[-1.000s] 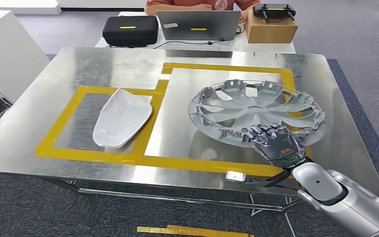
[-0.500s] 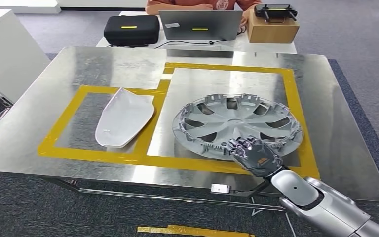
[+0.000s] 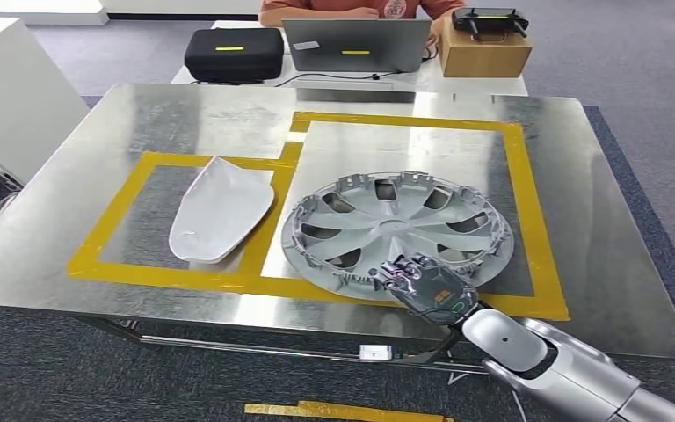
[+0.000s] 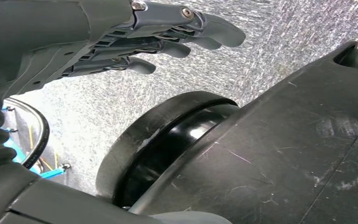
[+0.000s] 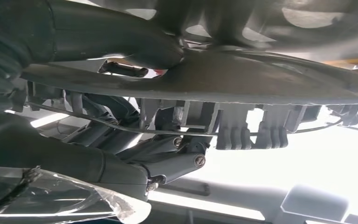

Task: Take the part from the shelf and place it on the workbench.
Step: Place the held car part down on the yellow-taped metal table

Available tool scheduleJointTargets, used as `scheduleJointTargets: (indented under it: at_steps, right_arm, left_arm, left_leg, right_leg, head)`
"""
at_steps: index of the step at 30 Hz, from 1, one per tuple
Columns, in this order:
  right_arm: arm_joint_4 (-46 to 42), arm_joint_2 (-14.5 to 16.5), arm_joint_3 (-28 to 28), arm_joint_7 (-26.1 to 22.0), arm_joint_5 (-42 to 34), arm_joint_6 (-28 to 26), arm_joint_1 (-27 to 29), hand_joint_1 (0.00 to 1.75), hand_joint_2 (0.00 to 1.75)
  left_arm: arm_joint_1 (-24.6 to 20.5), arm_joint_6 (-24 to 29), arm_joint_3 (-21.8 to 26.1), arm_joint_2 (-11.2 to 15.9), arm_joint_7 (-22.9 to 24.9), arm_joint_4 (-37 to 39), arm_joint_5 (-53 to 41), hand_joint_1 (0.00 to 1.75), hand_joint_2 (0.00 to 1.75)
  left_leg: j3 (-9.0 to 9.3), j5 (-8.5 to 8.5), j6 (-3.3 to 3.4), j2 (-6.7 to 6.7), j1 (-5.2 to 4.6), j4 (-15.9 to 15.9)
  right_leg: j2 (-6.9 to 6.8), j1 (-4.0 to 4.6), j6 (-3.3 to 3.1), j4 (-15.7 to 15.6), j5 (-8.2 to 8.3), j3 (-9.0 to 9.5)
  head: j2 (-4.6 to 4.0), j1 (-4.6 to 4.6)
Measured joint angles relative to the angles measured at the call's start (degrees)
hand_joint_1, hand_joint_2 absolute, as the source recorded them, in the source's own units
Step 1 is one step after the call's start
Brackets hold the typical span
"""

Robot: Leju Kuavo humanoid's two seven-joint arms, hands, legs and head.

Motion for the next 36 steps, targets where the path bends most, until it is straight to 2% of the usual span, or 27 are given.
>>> scheduleJointTargets:
  at_steps: [4,8,16,20,23,27,30,34,36]
  right_arm:
    - [-0.03,-0.04,0.44,1.57,0.07,0.44,-0.19,0.00,0.00]
    - [-0.85,-0.21,0.14,5.27,3.12,-0.51,0.03,0.00,0.00]
    - [-6.95,-0.27,-5.89,10.06,8.39,-4.72,3.40,0.00,0.00]
    - [-10.81,-0.28,-10.06,10.05,9.10,-8.60,4.80,0.00,0.00]
    - [-15.18,0.43,-15.10,4.30,9.10,-12.60,7.19,0.00,0.00]
    - [-24.61,4.97,-23.67,-8.52,9.10,-14.32,11.78,0.00,0.00]
    - [-32.34,7.57,-25.68,-10.27,9.10,-14.51,12.74,0.00,0.00]
    - [-38.93,9.04,-25.86,-10.76,8.86,-14.64,12.79,0.00,0.00]
    - [-41.01,9.73,-25.92,-13.29,6.85,-14.64,12.78,0.00,0.00]
  left_arm:
    - [0.01,0.02,0.06,0.00,0.00,0.00,-0.11,0.00,1.75]
    - [0.21,0.26,0.24,0.00,0.00,0.00,-0.26,0.00,0.00]
    - [2.25,0.98,0.70,0.11,-0.02,0.00,0.01,0.00,0.00]
    - [3.11,1.07,1.03,0.25,-0.03,0.02,0.03,0.00,0.00]
    - [3.52,1.07,1.23,0.30,-0.39,0.02,-0.07,0.00,0.00]
    - [3.90,0.80,1.36,0.41,-1.55,0.02,-0.88,0.00,0.00]
    - [3.91,0.18,1.37,0.53,-2.55,0.02,-1.78,0.00,0.00]
    - [3.90,-0.07,1.37,0.64,-3.04,0.02,-2.22,0.00,0.00]
    - [3.86,-0.39,1.37,0.72,-3.29,0.02,-2.56,0.00,0.00]
  left_leg:
    - [0.01,0.00,0.00,0.00,-0.01,0.01]
    - [0.01,-0.01,0.00,0.02,-0.01,0.03]
    - [0.01,-0.03,-0.03,0.09,-0.01,0.05]
    - [0.01,-0.04,-0.03,0.18,-0.01,0.09]
    - [-0.02,-0.04,-0.02,0.18,0.00,0.12]
    - [-0.03,-0.10,-0.07,0.24,0.01,0.13]
    - [-0.02,-0.11,-0.06,0.29,0.01,0.13]
    - [-0.02,-0.11,-0.07,0.31,0.03,0.13]
    - [-0.01,-0.10,-0.07,0.32,0.03,0.16]
  right_leg:
    - [0.00,0.00,0.00,0.00,0.00,0.00]
    - [0.00,0.00,0.01,-0.01,0.00,0.00]
    - [0.06,0.00,0.01,-0.02,0.00,-0.04]
    - [0.13,0.00,0.01,-0.02,0.01,-0.06]
    - [0.11,0.02,0.02,-0.02,0.01,-0.06]
    - [0.24,0.02,0.02,-0.02,0.01,-0.07]
    - [0.27,0.04,0.02,-0.02,0.01,-0.10]
    - [0.30,0.07,0.01,-0.02,0.03,-0.09]
    - [0.31,0.07,-0.01,-0.02,0.06,-0.08]
  head:
    - [0.00,0.00]
    - [0.00,0.00]
    - [0.00,0.00]
    - [0.00,0.00]
    - [0.00,0.01]
    - [0.00,0.00]
    - [0.00,0.00]
    - [0.00,0.00]
    - [0.00,0.00]
